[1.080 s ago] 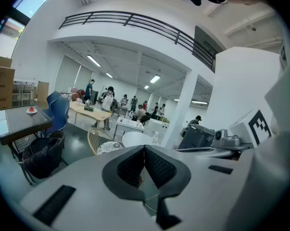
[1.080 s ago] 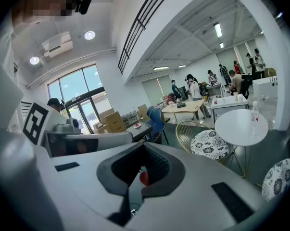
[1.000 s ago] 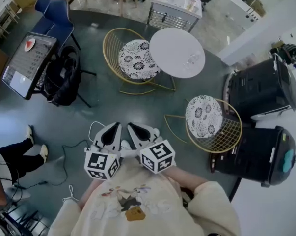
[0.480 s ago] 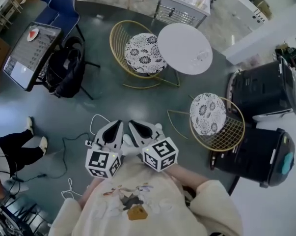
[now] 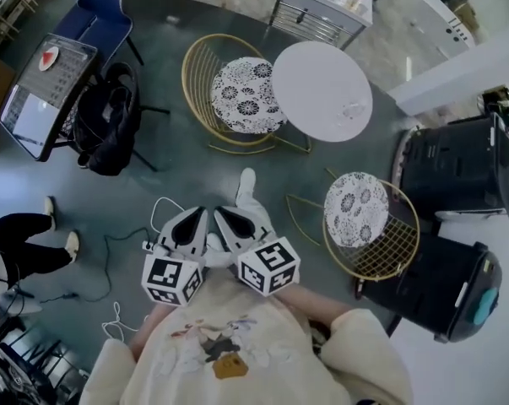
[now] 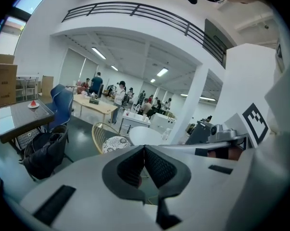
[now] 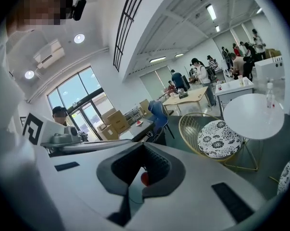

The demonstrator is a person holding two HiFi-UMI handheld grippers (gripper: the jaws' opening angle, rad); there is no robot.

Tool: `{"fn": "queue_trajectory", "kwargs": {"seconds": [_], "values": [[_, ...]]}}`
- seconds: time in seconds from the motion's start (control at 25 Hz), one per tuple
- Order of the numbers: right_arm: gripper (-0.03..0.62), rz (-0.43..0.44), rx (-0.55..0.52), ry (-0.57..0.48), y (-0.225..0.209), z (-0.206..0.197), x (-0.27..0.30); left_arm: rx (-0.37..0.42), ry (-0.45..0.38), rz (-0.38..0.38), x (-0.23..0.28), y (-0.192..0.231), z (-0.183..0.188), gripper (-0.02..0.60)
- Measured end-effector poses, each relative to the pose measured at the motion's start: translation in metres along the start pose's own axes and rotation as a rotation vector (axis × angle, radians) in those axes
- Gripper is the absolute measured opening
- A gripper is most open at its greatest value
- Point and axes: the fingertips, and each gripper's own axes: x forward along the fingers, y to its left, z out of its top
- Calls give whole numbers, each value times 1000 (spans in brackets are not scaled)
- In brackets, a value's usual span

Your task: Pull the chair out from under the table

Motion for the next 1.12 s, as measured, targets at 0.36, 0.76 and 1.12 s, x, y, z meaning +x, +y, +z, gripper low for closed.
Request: {"fn": "queue_trajectory", "kwargs": {"seconds": [0.36,0.76,1.12], "values": [[6,99,14,-1,-84,105,54,-26,-40,166,105,42,102,8],[6,210,92,62,-142,150,101,-45,-11,264,180,60,141,9],[6,237,126,107,-155,152,130,-97,36,321,192,87,137,9]]}}
